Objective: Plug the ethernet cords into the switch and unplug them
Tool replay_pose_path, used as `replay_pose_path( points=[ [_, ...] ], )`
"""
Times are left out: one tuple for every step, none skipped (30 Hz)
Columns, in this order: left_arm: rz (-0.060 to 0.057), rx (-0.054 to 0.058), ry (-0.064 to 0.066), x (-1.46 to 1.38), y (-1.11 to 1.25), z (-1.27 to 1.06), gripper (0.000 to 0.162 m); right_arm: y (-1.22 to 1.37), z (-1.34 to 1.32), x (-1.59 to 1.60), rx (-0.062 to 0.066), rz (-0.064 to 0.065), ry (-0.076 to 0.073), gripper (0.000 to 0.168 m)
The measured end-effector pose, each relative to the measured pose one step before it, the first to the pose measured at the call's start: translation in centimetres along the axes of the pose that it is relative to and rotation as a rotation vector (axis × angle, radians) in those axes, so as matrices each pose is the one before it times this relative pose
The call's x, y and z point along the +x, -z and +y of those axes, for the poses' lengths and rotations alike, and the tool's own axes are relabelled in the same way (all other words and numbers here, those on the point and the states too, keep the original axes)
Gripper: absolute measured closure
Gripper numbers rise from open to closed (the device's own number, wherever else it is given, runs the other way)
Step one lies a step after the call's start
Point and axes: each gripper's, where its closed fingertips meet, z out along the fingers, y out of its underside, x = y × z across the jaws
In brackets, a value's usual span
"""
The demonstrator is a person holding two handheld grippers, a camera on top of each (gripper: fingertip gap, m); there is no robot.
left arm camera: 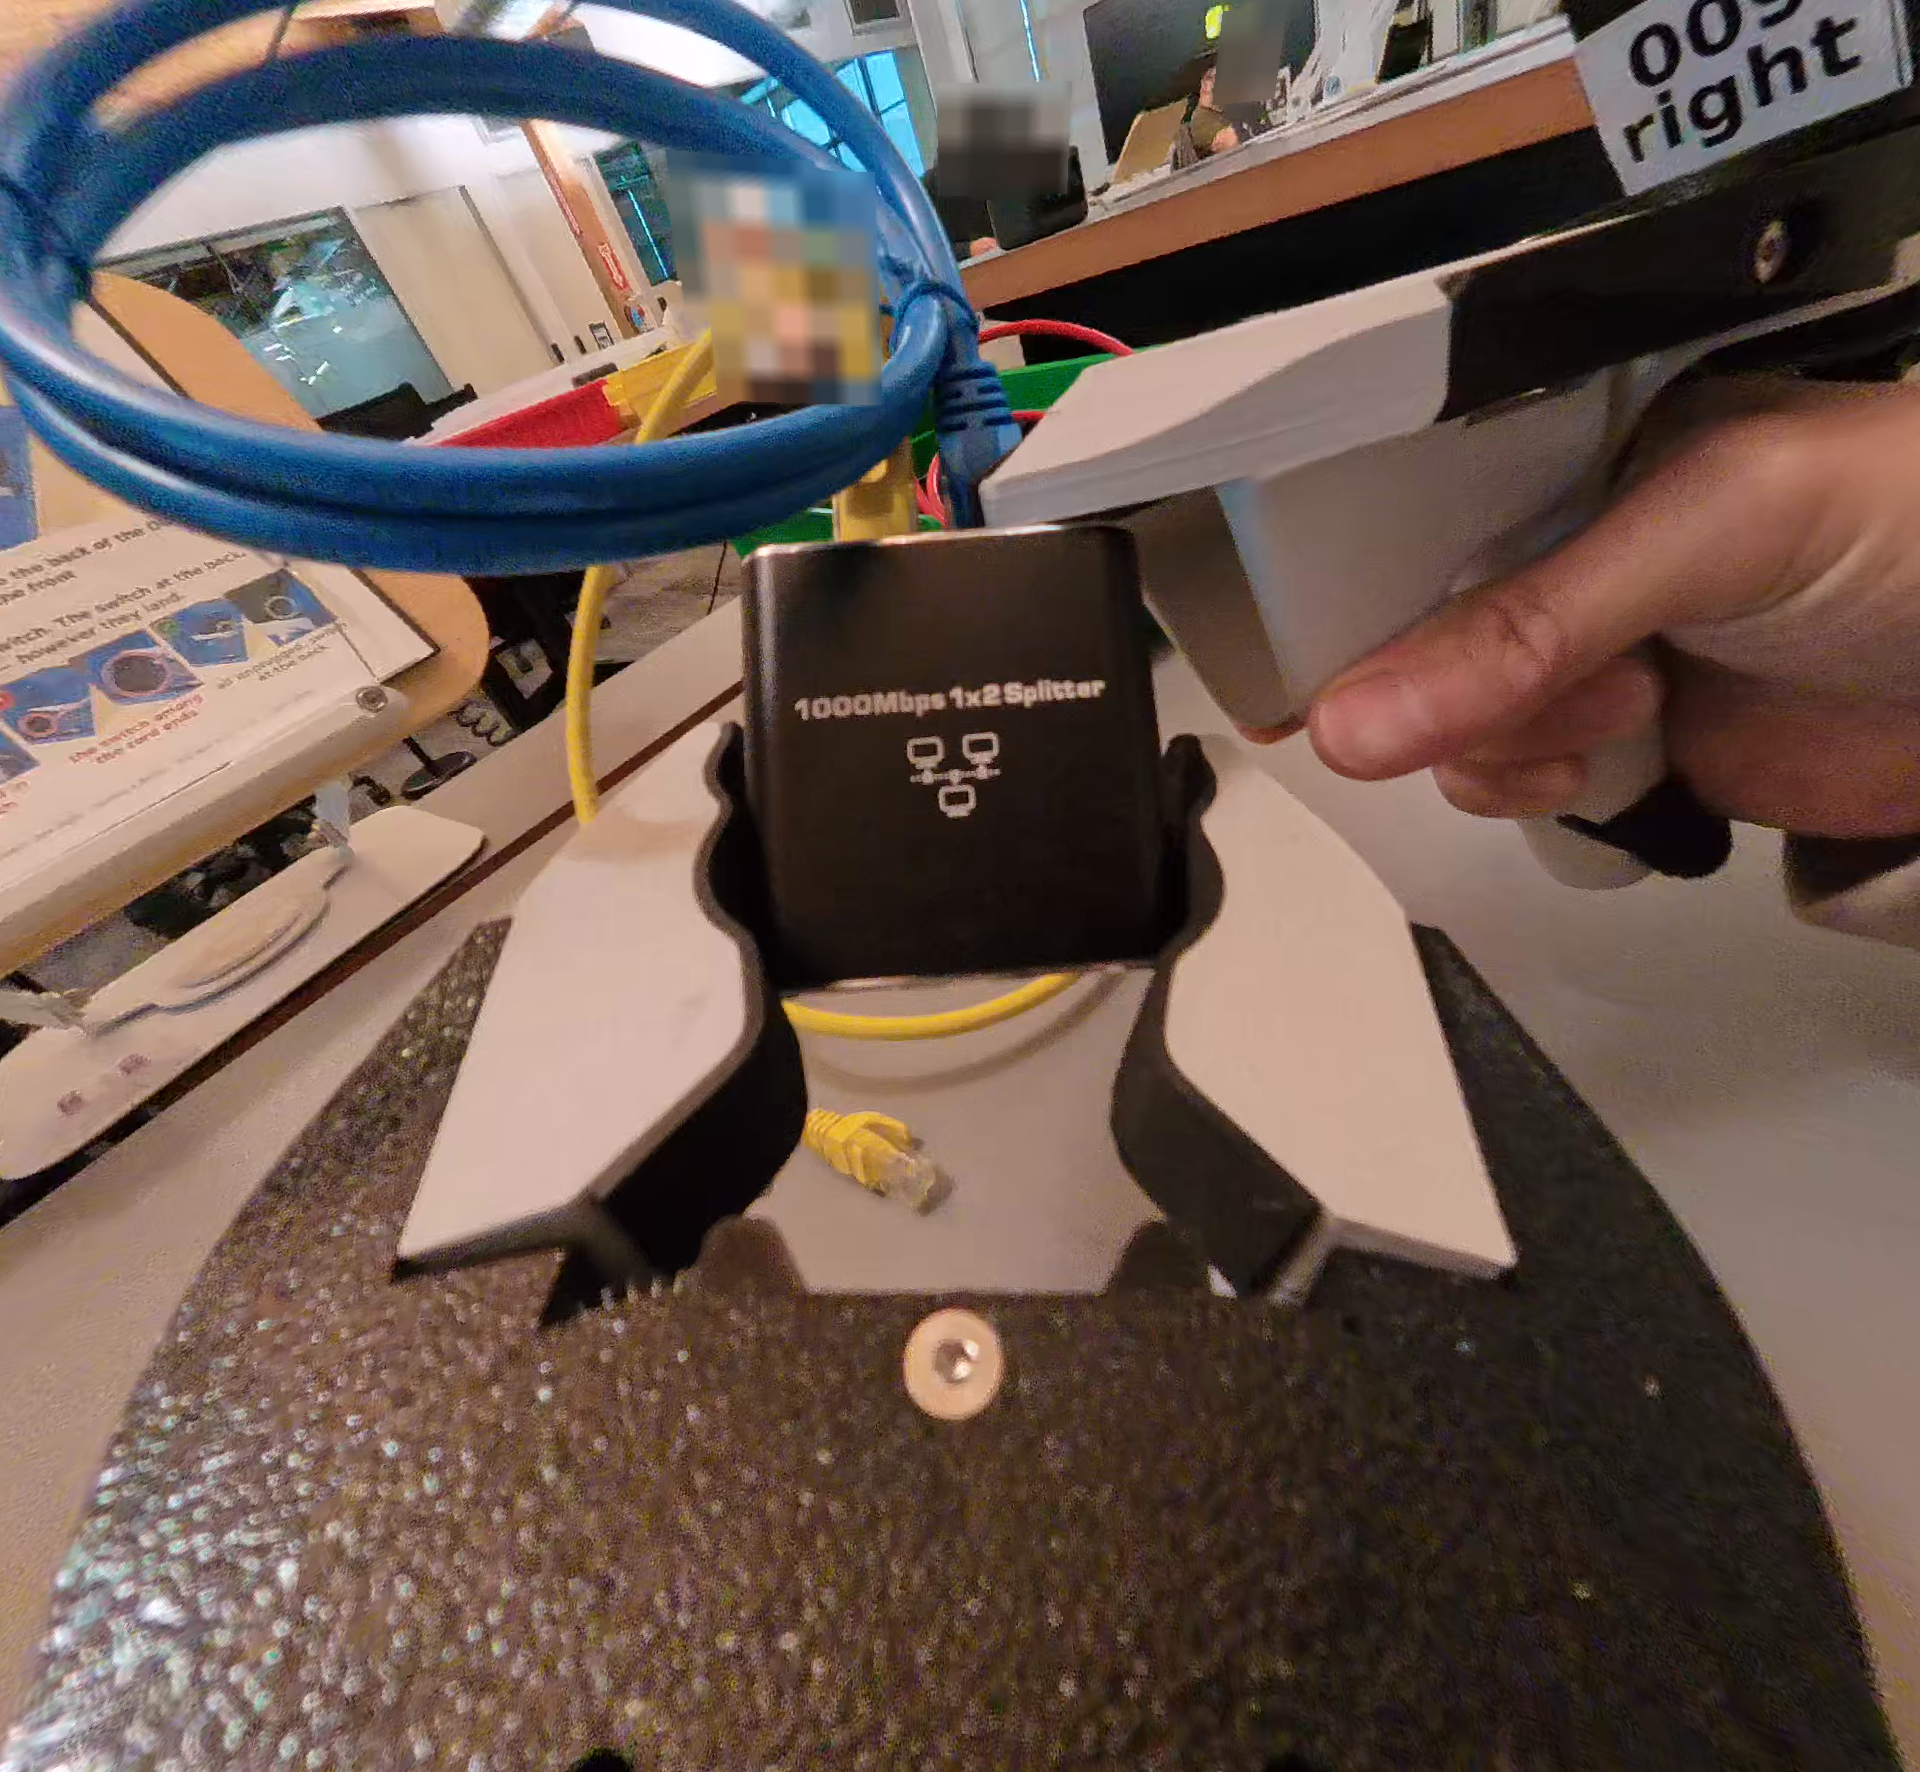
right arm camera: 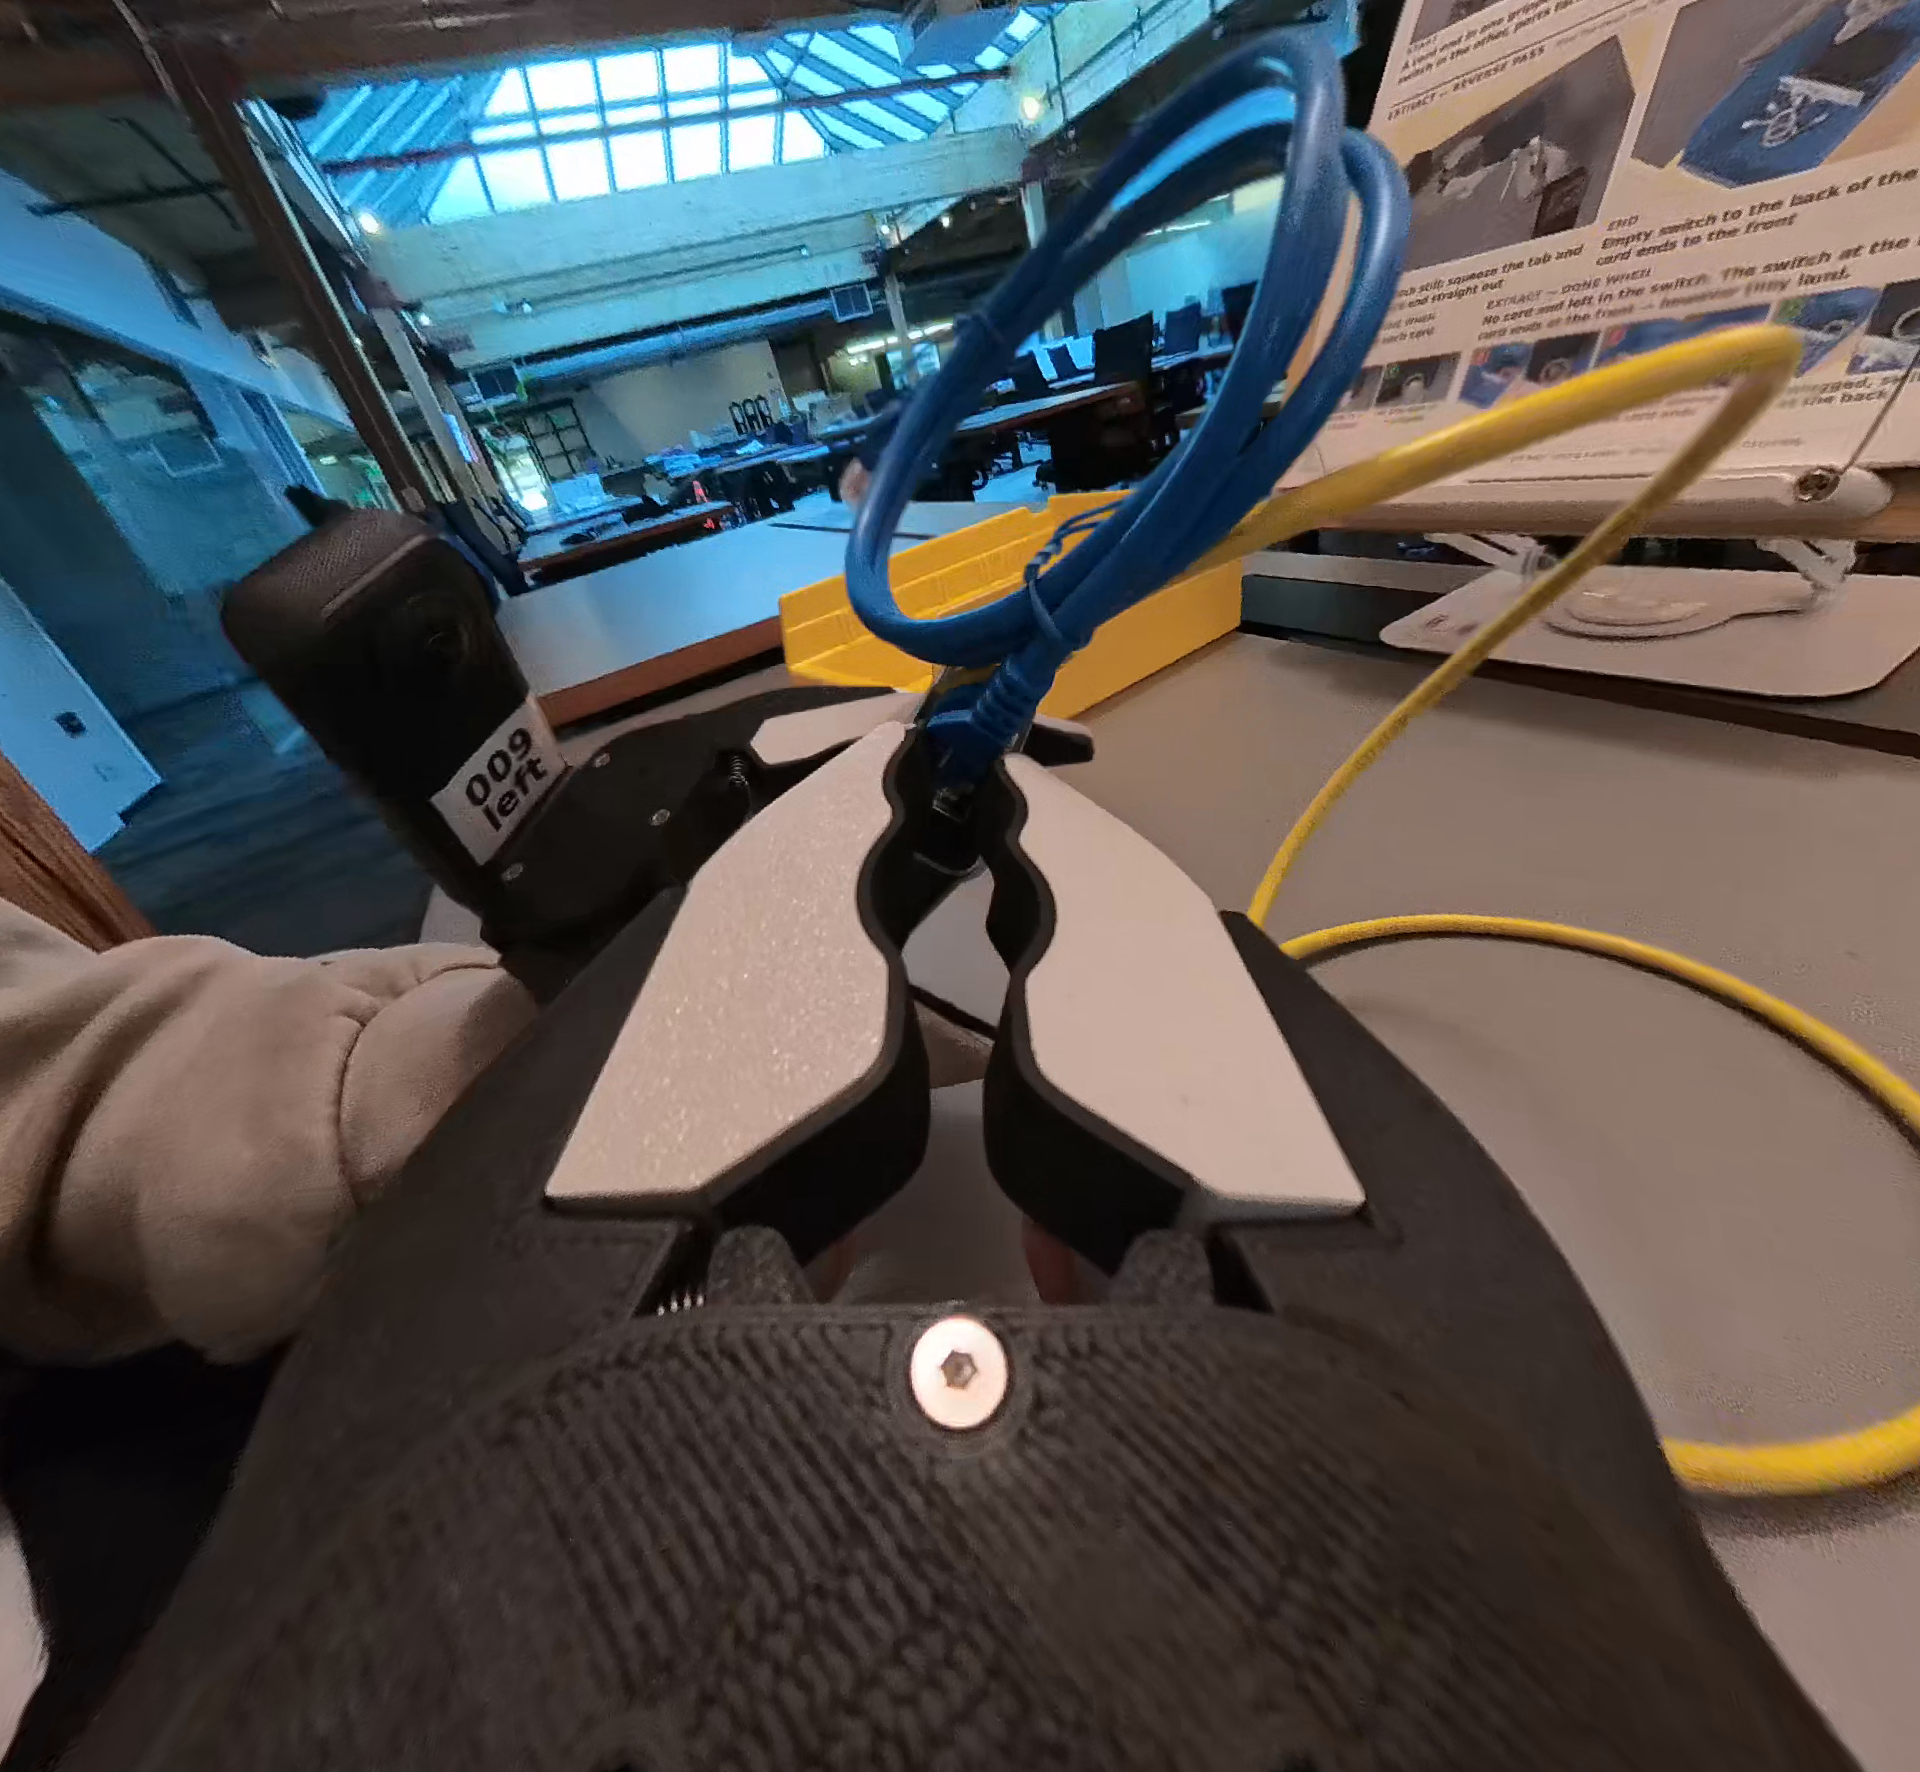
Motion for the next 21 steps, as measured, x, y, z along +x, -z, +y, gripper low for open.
replay_pose_path(
  points=[
    [-0.0137,0.0008,-0.0109,-0.106,-0.002,-0.031,0.086,-0.070,-0.066,-0.009,0.0008,-0.0055,-0.0086,0.157],
    [-0.0348,-0.0084,-0.0431,-0.288,0.015,0.033,0.085,-0.060,-0.052,-0.035,0.0124,-0.0096,-0.0161,0.157],
    [-0.0426,-0.0088,-0.0543,-0.353,0.073,0.027,0.086,-0.051,-0.023,-0.117,0.0100,-0.0072,-0.0163,0.156],
    [-0.0474,-0.0060,-0.0562,-0.426,0.138,-0.111,0.085,-0.106,-0.156,-0.191,0.0217,-0.0178,-0.0202,0.156],
    [-0.0265,-0.0009,-0.0310,-0.261,0.114,-0.135,0.086,-0.072,-0.146,-0.138,0.0171,-0.0165,-0.0175,0.156],
    [-0.0068,0.0000,-0.0087,-0.080,0.012,0.017,0.086,-0.021,0.031,0.005,-0.0032,0.0017,-0.0011,0.156],
    [-0.0058,-0.0028,-0.0137,-0.043,0.014,0.040,0.086,-0.005,0.077,0.027,0.0014,-0.0047,-0.0101,0.154],
    [-0.0002,-0.0023,-0.0025,0.026,0.012,-0.068,0.086,0.056,-0.085,0.002,0.0198,-0.0077,-0.0312,0.157],
    [0.0054,-0.0169,0.0006,0.102,0.001,0.378,0.086,0.288,-0.503,0.230,0.0445,0.0119,-0.0244,0.153],
    [-0.0028,-0.0502,-0.0549,0.006,-0.098,1.253,0.086,1.863,-3.837,0.512,0.2205,0.0000,-0.0600,0.156],
    [-0.0007,-0.0187,0.0045,-0.139,-0.008,0.550,0.086,1.455,-3.528,0.798,0.1031,0.0209,-0.0090,0.157],
    [-0.0118,0.0554,0.1190,-0.596,0.380,-1.016,0.087,0.300,0.020,1.166,-0.1213,0.0865,0.1392,0.158],
    [-0.0236,0.0356,0.0626,-0.526,0.172,-0.873,0.087,-0.395,1.271,-0.620,-0.1294,-0.0283,0.0578,0.158],
    [0.0071,-0.0247,-0.0315,0.258,-0.350,0.476,0.086,-0.127,0.105,-0.669,-0.0003,-0.0231,-0.0170,0.157],
    [0.0182,-0.0254,-0.0301,0.325,-0.355,0.582,0.087,0.272,0.482,0.506,-0.0094,0.0555,0.0344,0.158],
    [-0.0062,-0.0029,-0.0122,-0.346,0.065,0.141,0.086,0.241,1.117,0.321,-0.0640,0.0159,0.0138,0.158],
    [-0.0124,-0.0050,-0.0048,-0.626,0.274,0.334,0.087,0.391,-0.070,0.358,0.0004,0.0276,0.0125,0.158],
    [-0.0062,-0.0109,0.0141,-0.564,0.167,0.582,0.087,0.475,-0.513,0.678,-0.0024,0.0416,0.0383,0.158],
    [-0.0106,-0.0102,0.0285,-0.611,0.069,0.393,0.087,0.354,-0.619,1.010,-0.0194,0.0403,0.0233,0.158],
    [-0.0128,-0.0072,0.0230,-0.537,0.035,0.185,0.087,0.339,-0.991,1.215,-0.0094,0.0390,0.0015,0.158],
    [-0.0059,-0.0023,0.0093,-0.296,0.006,0.105,0.086,0.446,-1.386,1.233,0.0061,0.0342,0.0224,0.158]
  ],
)
